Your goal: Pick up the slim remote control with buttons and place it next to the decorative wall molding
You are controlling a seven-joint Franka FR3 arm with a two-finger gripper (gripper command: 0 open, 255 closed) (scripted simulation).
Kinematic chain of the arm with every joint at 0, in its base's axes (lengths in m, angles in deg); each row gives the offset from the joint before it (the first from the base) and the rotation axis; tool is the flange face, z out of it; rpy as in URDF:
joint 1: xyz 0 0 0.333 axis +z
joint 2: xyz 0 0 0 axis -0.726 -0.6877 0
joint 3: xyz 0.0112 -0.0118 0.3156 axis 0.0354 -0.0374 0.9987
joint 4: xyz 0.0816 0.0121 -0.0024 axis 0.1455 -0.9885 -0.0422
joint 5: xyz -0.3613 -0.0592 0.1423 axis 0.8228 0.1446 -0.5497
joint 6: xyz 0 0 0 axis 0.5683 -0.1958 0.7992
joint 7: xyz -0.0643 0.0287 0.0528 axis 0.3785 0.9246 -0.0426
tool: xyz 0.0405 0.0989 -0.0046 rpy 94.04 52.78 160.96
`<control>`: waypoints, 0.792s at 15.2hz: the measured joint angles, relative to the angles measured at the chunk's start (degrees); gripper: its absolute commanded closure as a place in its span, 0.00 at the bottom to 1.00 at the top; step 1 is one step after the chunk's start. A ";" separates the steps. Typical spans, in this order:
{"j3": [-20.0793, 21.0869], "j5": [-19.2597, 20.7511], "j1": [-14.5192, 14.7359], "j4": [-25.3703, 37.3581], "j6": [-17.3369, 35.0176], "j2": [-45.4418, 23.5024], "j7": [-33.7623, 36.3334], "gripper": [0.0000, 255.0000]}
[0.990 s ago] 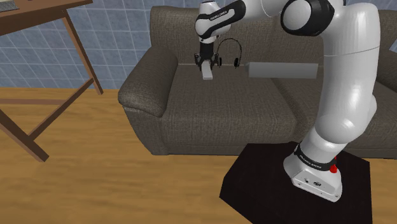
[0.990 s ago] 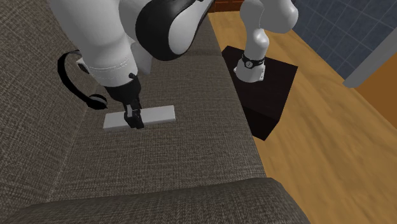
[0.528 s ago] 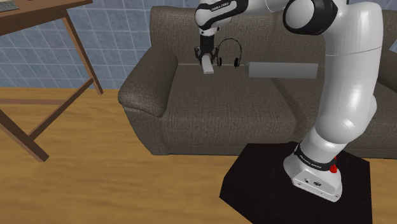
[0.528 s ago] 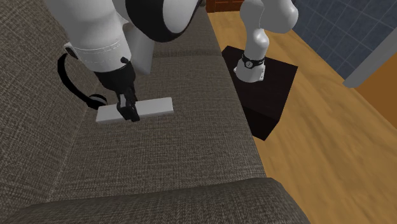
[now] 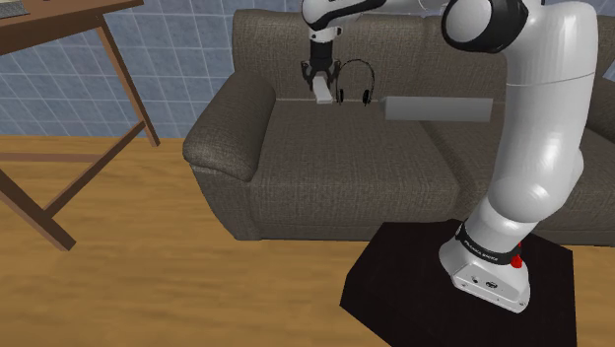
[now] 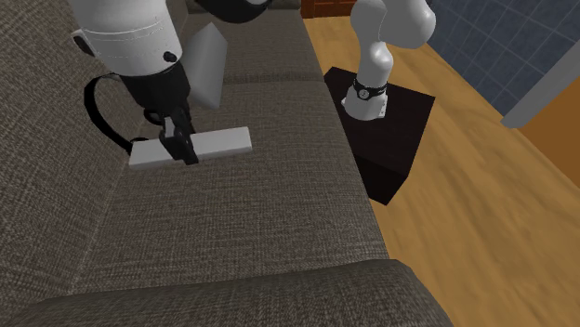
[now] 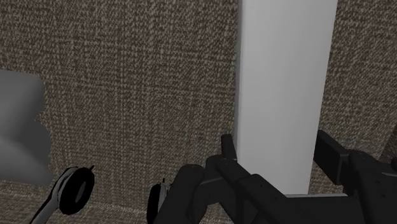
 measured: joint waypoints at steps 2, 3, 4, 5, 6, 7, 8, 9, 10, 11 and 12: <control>-0.01 -0.01 -0.03 1.63 -1.73 0.11 -0.07 1.00; -0.02 -0.02 -0.04 2.31 -2.43 0.12 -0.09 1.00; -0.02 -0.03 -0.06 3.12 -3.30 0.18 -0.14 1.00; -0.01 -0.02 -0.03 3.96 -4.01 0.06 -0.10 1.00; -0.01 -0.03 -0.03 4.88 -4.78 -0.10 -0.13 1.00; -0.03 -0.03 -0.06 5.41 -5.46 0.04 -0.18 1.00; -0.04 -0.04 -0.09 6.44 -6.39 -0.04 -0.22 1.00; -0.05 -0.05 -0.11 7.47 -7.29 -0.17 -0.27 1.00; -0.04 -0.04 -0.07 8.06 -7.97 -0.09 -0.23 1.00; -0.03 -0.05 -0.05 9.05 -8.83 -0.22 -0.22 1.00; -0.02 -0.04 -0.02 9.87 -9.64 -0.22 -0.20 1.00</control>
